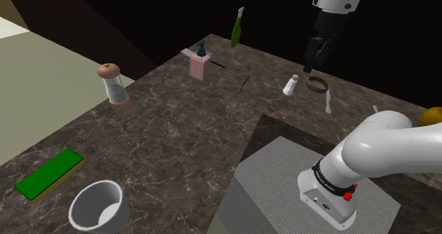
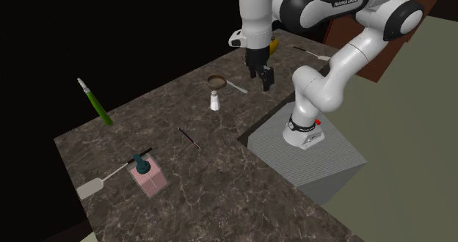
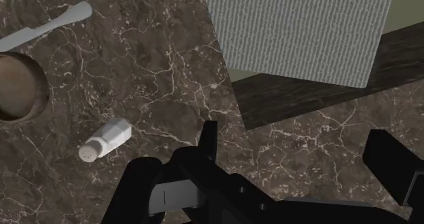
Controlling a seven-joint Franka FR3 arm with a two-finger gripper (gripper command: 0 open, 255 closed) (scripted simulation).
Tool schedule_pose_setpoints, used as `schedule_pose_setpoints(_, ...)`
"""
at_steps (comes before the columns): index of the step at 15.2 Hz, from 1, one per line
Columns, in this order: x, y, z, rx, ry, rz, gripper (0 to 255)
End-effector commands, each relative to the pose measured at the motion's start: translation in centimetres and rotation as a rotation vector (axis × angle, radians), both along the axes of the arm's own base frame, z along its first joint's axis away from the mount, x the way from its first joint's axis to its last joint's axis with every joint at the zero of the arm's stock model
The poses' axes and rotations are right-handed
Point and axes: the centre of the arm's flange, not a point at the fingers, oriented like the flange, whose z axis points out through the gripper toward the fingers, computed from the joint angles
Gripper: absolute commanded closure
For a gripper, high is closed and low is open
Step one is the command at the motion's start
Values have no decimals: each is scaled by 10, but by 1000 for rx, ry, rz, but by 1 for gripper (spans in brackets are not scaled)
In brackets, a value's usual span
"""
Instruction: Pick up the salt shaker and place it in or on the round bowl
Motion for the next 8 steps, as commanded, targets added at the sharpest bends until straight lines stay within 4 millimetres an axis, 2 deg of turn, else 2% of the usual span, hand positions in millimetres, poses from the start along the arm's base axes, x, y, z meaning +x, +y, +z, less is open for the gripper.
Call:
schedule_pose_setpoints(1,0,0,0,0,0,0,0)
schedule_pose_setpoints(8,35,-70,-47,6,-23,2,0)
